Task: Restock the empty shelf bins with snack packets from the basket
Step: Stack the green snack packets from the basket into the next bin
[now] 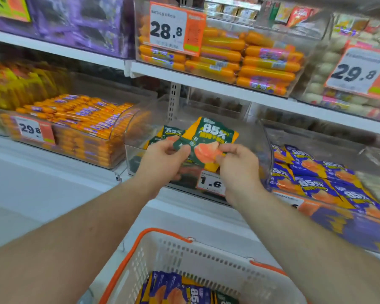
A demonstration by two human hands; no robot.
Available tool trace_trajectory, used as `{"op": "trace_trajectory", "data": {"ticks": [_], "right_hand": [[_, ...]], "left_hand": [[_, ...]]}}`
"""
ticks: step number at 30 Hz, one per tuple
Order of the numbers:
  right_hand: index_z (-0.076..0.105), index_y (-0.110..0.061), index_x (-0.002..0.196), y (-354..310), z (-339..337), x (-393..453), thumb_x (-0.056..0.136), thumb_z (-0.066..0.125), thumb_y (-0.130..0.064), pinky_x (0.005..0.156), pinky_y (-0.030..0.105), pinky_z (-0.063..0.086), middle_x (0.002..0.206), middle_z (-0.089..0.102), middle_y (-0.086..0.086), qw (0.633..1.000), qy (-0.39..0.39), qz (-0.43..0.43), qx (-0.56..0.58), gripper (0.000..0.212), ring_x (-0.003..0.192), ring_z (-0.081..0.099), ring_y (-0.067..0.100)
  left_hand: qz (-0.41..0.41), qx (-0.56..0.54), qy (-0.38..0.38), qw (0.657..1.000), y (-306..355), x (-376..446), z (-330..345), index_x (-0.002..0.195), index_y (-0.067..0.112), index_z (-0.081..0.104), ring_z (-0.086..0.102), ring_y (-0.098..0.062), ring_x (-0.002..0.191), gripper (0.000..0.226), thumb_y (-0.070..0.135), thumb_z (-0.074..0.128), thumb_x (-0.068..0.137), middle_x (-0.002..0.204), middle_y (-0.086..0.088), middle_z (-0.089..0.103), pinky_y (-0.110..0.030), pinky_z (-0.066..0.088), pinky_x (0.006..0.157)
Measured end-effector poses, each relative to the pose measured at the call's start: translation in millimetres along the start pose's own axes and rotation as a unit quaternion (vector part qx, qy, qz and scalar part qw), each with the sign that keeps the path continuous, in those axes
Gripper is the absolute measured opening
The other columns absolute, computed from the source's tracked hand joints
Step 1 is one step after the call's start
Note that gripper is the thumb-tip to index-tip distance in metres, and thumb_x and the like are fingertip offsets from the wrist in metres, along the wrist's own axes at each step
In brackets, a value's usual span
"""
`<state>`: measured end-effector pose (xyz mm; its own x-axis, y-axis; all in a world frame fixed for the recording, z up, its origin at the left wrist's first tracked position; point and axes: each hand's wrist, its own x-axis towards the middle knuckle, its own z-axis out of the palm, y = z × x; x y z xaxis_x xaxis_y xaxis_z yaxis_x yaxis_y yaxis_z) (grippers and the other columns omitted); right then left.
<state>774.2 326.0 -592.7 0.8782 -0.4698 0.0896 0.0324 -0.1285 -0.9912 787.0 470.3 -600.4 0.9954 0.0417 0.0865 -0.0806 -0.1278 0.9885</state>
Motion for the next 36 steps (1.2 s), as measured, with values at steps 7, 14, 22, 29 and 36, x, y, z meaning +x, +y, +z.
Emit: {"op": "trace_trajectory", "data": {"ticks": [7, 14, 22, 29, 36], "right_hand": [[0.052, -0.011, 0.076, -35, 32, 70, 0.097, 0.046, -0.001, 0.042, 0.016, 0.047, 0.07, 0.059, 0.001, 0.988, -0.117, 0.095, -0.013, 0.025, 0.042, 0.057, 0.005], [0.048, -0.003, 0.136, -3, 100, 135, 0.098, 0.042, -0.006, 0.039, 0.017, 0.028, 0.064, 0.054, 0.01, 0.977, -0.085, 0.122, -0.152, 0.038, 0.048, 0.042, 0.015], [0.065, -0.002, 0.106, 19, 130, 146, 0.077, 0.08, -0.013, 0.062, 0.03, 0.045, 0.089, 0.064, 0.01, 0.915, -0.212, 0.046, -0.341, 0.034, 0.071, 0.056, 0.02], [0.068, -0.004, 0.11, 22, 141, 146, 0.074, 0.083, -0.02, 0.087, 0.036, 0.057, 0.104, 0.07, 0.008, 0.859, -0.185, -0.03, -0.476, 0.042, 0.093, 0.066, 0.022], [0.063, 0.0, 0.12, 11, 133, 139, 0.07, 0.086, -0.014, 0.089, 0.042, 0.055, 0.102, 0.07, 0.012, 0.893, -0.189, 0.016, -0.408, 0.056, 0.096, 0.067, 0.027]], "left_hand": [[0.15, 0.428, 0.074, 0.888, -10, 36, -34, 0.091, 0.029, 0.071, 0.055, -0.023, 0.1, 0.015, 0.041, 0.065, 0.084, 0.094, 0.005, 0.053, -0.032, 0.043, 0.075], [0.146, 0.519, 0.072, 0.839, -7, 42, -27, 0.081, 0.022, 0.064, 0.054, -0.027, 0.098, 0.023, 0.04, 0.05, 0.087, 0.083, -0.001, 0.056, -0.03, 0.037, 0.067], [0.166, 0.541, 0.104, 0.818, -15, 45, -25, 0.088, 0.016, 0.068, 0.049, -0.025, 0.092, 0.033, 0.039, 0.045, 0.087, 0.081, 0.0, 0.05, -0.029, 0.033, 0.065], [0.169, 0.541, 0.107, 0.817, -17, 46, -23, 0.086, 0.017, 0.068, 0.036, -0.019, 0.083, 0.033, 0.039, 0.043, 0.088, 0.078, 0.002, 0.048, -0.029, 0.033, 0.066], [0.194, 0.502, 0.104, 0.836, -18, 46, -26, 0.078, 0.021, 0.063, 0.043, -0.02, 0.085, 0.025, 0.037, 0.047, 0.088, 0.078, 0.004, 0.047, -0.029, 0.033, 0.065]]}}
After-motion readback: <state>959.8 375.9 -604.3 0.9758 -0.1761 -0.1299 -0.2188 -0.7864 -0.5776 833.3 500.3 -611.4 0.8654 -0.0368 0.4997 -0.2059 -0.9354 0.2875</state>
